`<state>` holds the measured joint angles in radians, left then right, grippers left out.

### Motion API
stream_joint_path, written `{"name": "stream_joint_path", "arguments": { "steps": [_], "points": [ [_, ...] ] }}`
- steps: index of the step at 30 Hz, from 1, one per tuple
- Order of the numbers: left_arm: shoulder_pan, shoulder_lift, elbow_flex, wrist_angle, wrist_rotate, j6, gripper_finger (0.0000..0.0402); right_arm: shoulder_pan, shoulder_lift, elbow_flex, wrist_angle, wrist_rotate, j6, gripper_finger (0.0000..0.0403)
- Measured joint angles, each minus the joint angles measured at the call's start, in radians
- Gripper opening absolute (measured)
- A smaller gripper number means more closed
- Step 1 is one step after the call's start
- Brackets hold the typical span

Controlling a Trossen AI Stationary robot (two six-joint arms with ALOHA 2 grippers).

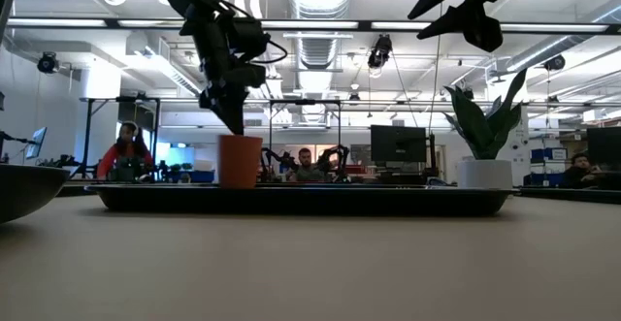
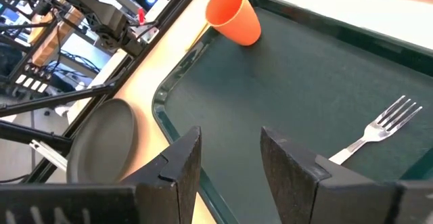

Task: Pick and place plate/cup/fork/spoon on tray
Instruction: Move the orange cup to the top left of the black serving tray, then put the brown spoon on the black tray

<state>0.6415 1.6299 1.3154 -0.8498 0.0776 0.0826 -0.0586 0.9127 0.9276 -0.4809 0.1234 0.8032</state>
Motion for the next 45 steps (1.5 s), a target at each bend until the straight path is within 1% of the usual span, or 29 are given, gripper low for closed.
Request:
{"name": "stream_joint_path", "arguments": {
  "steps": [5,16,20,24,26,31,35,38,40,45],
  "points": [
    [0.0,0.005,-0.009,-0.001,0.0,0.0,0.0047,0.0,0.0,0.0,0.0,0.0,0.0,0.0139],
    [0.0,0.002,0.036,0.003,-0.033,0.0,0.0053,0.0,0.0,0.0,0.0,0.0,0.0,0.0139],
    [-0.001,-0.039,0.051,-0.086,-0.041,-0.005,0.0053,0.0,0.0,0.0,0.0,-0.017,0.0,0.0139],
    [-0.001,-0.104,0.051,-0.232,-0.177,-0.068,0.0053,0.0,0.0,0.0,0.0,-0.021,0.0,0.0139],
    [0.0,-0.147,0.044,-0.284,-0.218,-0.115,0.0053,0.0,0.0,0.0,0.0,-0.021,-0.001,0.0139],
    [-0.001,-0.255,-0.037,-0.289,-0.224,-0.28,0.0053,0.0,0.0,0.0,0.0,-0.021,-0.027,0.0139],
    [-0.001,-0.321,-0.137,-0.276,-0.245,-0.433,0.0053,0.0,0.0,0.0,0.0,-0.021,-0.081,0.0139],
    [-0.002,-0.348,-0.224,-0.265,-0.245,-0.528,0.0053,0.0,0.0,0.0,0.0,-0.026,-0.121,0.0139],
    [-0.002,-0.359,-0.282,-0.229,-0.24,-0.599,0.0053,0.0,0.0,0.0,0.0,-0.037,-0.145,0.0139],
    [-0.002,-0.362,-0.391,-0.155,-0.186,-0.695,0.0053,0.0,-0.001,0.0,0.0,-0.112,-0.192,0.0139]
  ]
}}
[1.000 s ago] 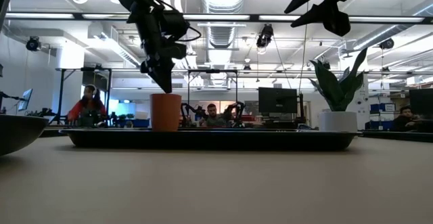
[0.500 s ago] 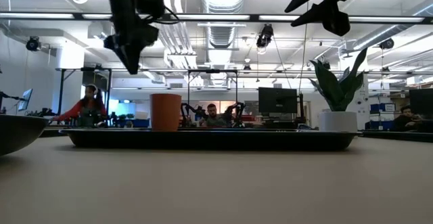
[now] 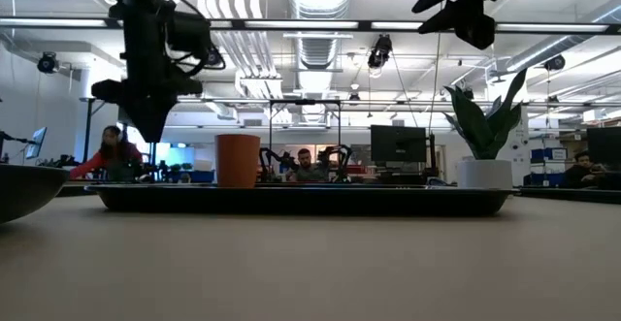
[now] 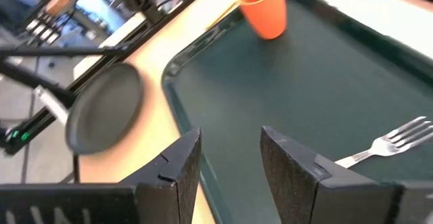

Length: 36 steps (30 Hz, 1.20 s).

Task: Pick and place plate/cup/fork/spoon on tray
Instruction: Put the brown spoon on the black tray

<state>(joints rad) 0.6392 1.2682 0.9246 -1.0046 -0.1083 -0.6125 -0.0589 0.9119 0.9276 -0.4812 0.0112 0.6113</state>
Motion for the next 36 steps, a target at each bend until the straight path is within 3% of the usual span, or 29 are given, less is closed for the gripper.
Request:
{"name": "stream_joint_path", "arguments": {
  "steps": [5,12,20,25,36],
  "points": [
    [0.0,0.0,-0.067,0.1,0.002,-0.029,0.0053,0.0,-0.001,0.0,0.0,-0.048,-0.029,0.0139],
    [0.001,0.001,-0.094,0.106,0.002,-0.03,0.0058,0.0,-0.001,0.0,-0.012,-0.099,-0.047,0.0139],
    [0.001,0.001,-0.157,0.12,-0.021,-0.078,0.0145,0.0,-0.001,0.0,-0.012,-0.116,-0.054,0.0139],
    [0.003,0.007,-0.203,0.29,-0.027,-0.115,0.0198,0.0,-0.001,0.0,-0.007,-0.116,-0.06,0.0139],
    [0.016,0.183,-0.219,0.346,-0.029,-0.109,0.0218,0.0,-0.001,0.0,-0.006,-0.116,-0.051,0.0139]
  ]
}}
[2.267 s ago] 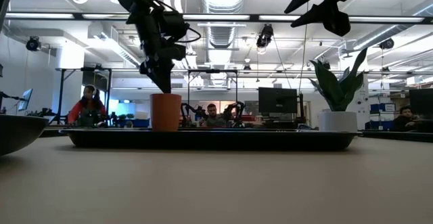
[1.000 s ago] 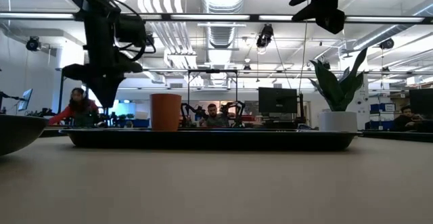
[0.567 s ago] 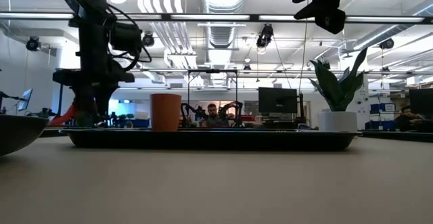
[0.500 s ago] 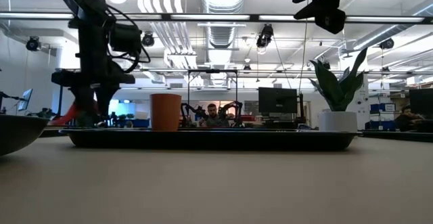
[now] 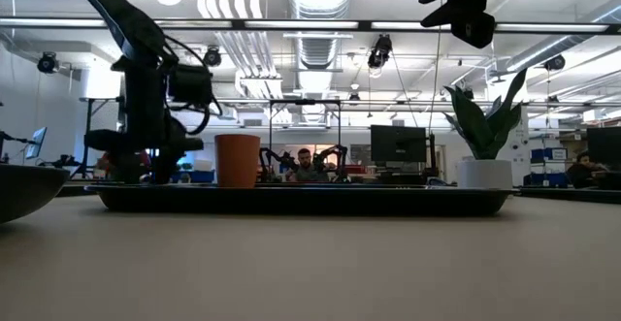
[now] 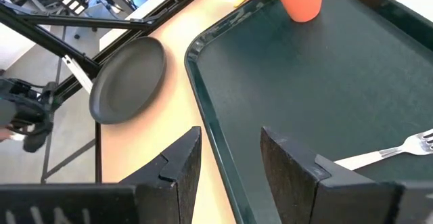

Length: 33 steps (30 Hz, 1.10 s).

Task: Pick and place plate/cup/fork/spoon on tray
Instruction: Put the brown spoon on the black tray

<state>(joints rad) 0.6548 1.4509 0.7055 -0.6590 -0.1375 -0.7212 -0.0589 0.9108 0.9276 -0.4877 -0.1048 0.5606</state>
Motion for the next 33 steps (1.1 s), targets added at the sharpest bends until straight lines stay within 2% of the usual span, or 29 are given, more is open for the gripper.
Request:
{"name": "stream_joint_path", "arguments": {
  "steps": [4,7,10,15,16,25,28,33],
  "points": [
    [0.0,0.063,0.003,0.014,0.0,0.001,0.0216,0.0,0.0,0.0,0.0,0.0,0.001,0.0139],
    [0.0,0.091,0.003,0.03,0.003,0.002,0.0199,0.0,0.0,0.0,0.0,0.0,0.002,0.0139],
    [0.0,0.096,0.008,0.035,0.009,0.002,0.0155,0.0,0.0,0.0,0.0,0.0,0.003,0.0139],
    [0.004,0.084,0.008,0.055,0.015,-0.002,0.0041,0.0,0.0,0.0,0.0,0.0,0.004,0.0139],
    [0.005,0.084,0.008,0.055,0.014,-0.002,0.0028,0.0,0.0,0.0,0.0,0.001,0.004,0.0139],
    [0.005,0.034,0.009,0.063,-0.042,-0.004,0.0028,0.0,0.0,0.0,0.0,0.002,0.015,0.0139],
    [0.007,-0.039,0.002,0.027,-0.093,-0.007,0.0028,0.0,0.0,0.0,-0.001,0.002,0.015,0.0139],
    [0.006,-0.235,0.004,-0.047,-0.169,-0.034,0.0028,0.0,0.0,0.0,-0.001,0.008,0.01,0.0139]
  ]
}}
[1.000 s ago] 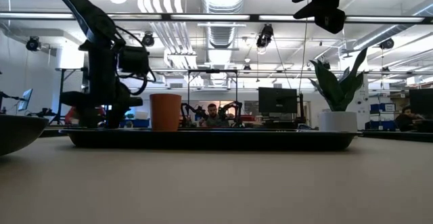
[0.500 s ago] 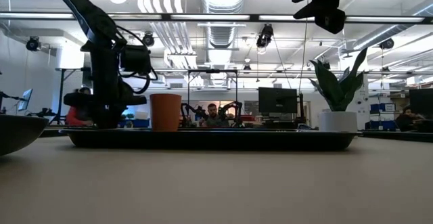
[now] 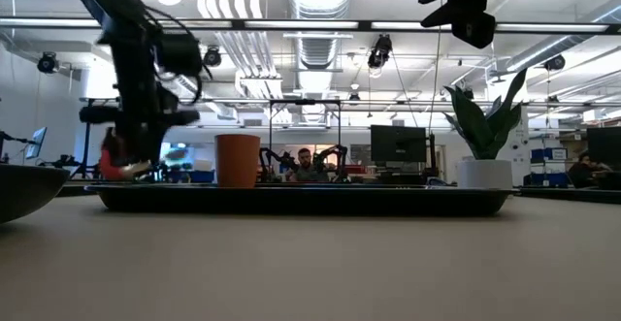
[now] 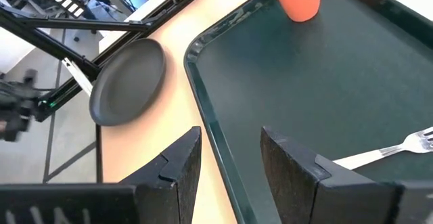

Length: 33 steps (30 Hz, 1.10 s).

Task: Pick and place plate/cup/fork/spoon on tray
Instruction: Put the brown spoon on the black tray

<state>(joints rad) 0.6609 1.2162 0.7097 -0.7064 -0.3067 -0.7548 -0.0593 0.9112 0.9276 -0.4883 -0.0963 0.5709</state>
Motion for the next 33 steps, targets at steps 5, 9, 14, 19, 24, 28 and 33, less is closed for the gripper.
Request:
{"name": "stream_joint_path", "arguments": {
  "steps": [5,9,14,19,24,28,33],
  "points": [
    [-0.002,-0.219,0.004,0.011,-0.024,-0.025,0.0028,0.0,0.008,0.0,-0.012,0.055,-0.019,0.0139],
    [-0.028,-0.351,0.01,0.116,-0.021,-0.021,0.0028,0.0,0.075,0.0,-0.01,0.037,-0.017,0.0136],
    [-0.083,-0.416,0.012,0.264,-0.019,0.032,0.0028,0.0,0.223,-0.001,0.078,-0.007,-0.053,0.0089],
    [-0.15,-0.398,0.035,0.362,-0.017,0.083,0.0028,-0.01,0.336,0.009,0.322,-0.026,-0.066,0.0049],
    [-0.231,-0.359,0.054,0.441,-0.013,0.125,0.0028,-0.042,0.433,0.1,0.342,-0.035,-0.094,0.006],
    [-0.287,-0.336,0.065,0.488,-0.009,0.145,0.0028,-0.053,0.53,0.206,0.342,-0.035,-0.155,0.0092],
    [-0.345,-0.327,0.088,0.518,-0.007,0.163,0.0028,-0.055,0.669,0.364,0.332,-0.03,-0.258,0.0141]
  ]
}}
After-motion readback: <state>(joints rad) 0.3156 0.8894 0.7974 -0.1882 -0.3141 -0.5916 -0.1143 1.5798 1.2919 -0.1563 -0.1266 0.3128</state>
